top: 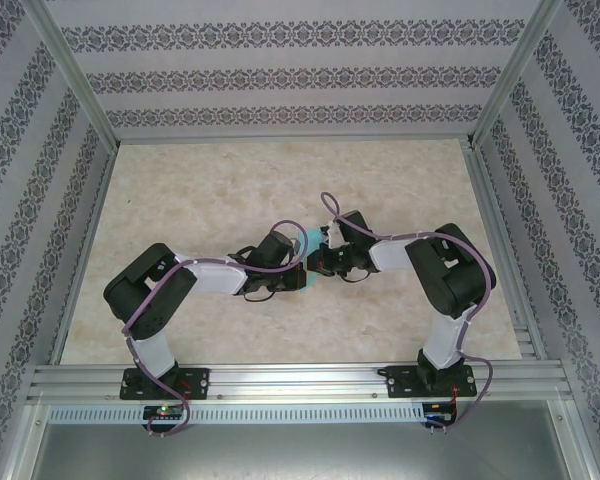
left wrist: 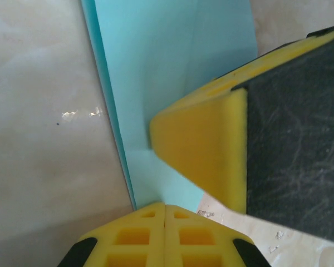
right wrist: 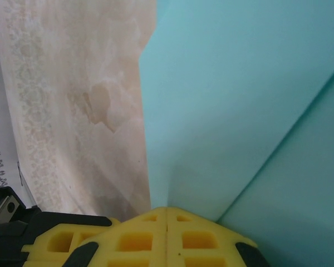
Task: Fold a paper plane with a square sheet of paper (pick it up from the middle)
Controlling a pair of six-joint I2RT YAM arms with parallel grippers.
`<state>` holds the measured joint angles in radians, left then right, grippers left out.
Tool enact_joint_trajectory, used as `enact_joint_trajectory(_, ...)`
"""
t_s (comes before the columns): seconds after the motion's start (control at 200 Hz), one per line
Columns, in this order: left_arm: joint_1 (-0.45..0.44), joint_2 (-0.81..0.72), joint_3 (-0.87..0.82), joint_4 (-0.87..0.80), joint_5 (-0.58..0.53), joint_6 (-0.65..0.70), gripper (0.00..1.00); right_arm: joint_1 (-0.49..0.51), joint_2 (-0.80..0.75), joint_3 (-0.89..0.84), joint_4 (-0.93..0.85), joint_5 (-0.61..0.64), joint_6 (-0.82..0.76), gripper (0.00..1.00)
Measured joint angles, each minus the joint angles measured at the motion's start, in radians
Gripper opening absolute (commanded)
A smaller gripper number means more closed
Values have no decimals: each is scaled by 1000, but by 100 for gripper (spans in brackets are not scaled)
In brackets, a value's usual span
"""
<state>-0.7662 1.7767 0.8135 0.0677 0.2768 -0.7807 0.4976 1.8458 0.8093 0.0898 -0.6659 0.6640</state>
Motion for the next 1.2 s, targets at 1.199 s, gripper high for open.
enact_joint_trajectory(1.199,0,-8,-31,32,9,16,0,-218,214,417,-318,81,-87,3)
